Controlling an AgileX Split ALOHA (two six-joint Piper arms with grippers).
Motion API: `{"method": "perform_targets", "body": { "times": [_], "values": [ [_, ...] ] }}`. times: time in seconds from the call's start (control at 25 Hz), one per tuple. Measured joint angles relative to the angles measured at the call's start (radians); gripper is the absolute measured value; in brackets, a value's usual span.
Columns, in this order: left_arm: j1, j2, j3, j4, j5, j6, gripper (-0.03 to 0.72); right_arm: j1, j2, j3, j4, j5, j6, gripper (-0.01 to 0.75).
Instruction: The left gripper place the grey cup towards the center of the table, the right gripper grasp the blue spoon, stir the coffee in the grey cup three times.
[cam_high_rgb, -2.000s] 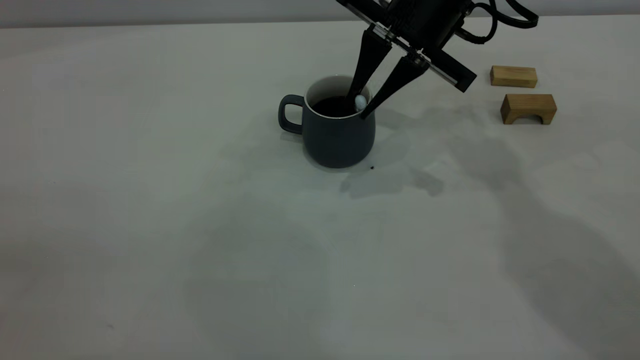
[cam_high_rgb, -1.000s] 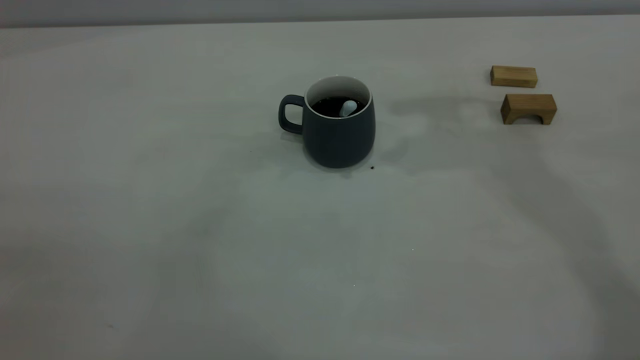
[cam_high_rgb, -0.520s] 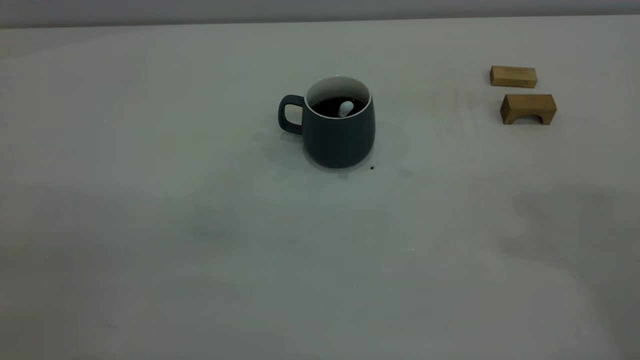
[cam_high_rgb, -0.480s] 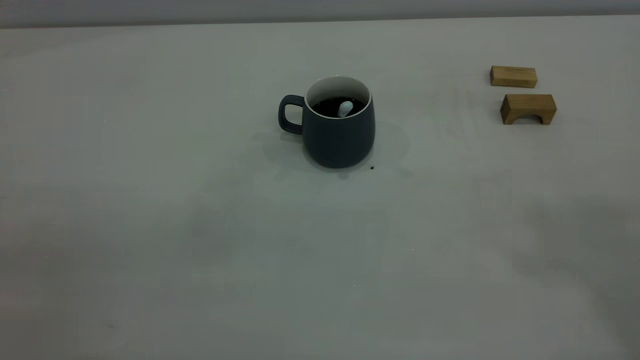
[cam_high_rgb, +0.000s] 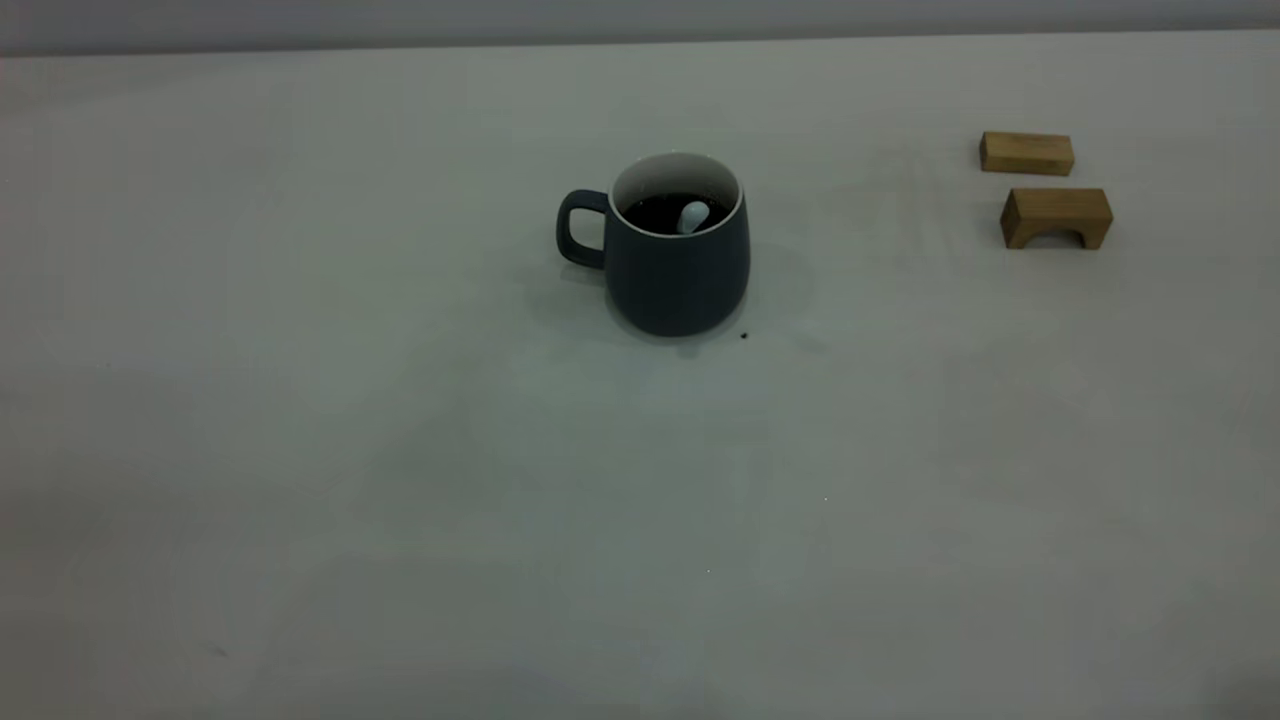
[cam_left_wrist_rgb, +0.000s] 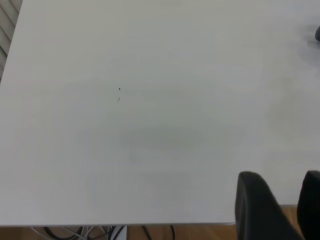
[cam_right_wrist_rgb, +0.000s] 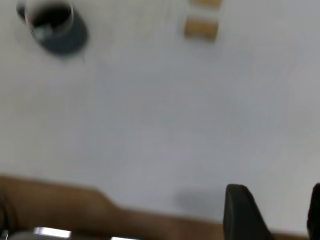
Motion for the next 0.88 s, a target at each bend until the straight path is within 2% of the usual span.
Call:
{"method": "perform_targets", "body": {
  "times": [0.16,0.32,0.6,0.88],
  "values": [
    [0.000,0.000,0.000,0.000,0.000,0.000,0.276,-0.003,-0.170,0.213,0.012,-0.055,-0.012,0.357],
    [0.000,0.000,0.000,0.000,0.000,0.000,0.276,-0.057,-0.377,0.359,0.054,-0.136,-0.068,0.357],
    [0.000,0.000,0.000,0.000,0.000,0.000,0.276,-0.155,-0.614,0.394,0.110,-0.100,-0.227,0.357],
    [0.000,0.000,0.000,-0.001,0.000,0.000,0.276,-0.185,-0.618,0.407,0.110,-0.101,-0.230,0.357]
  ]
}}
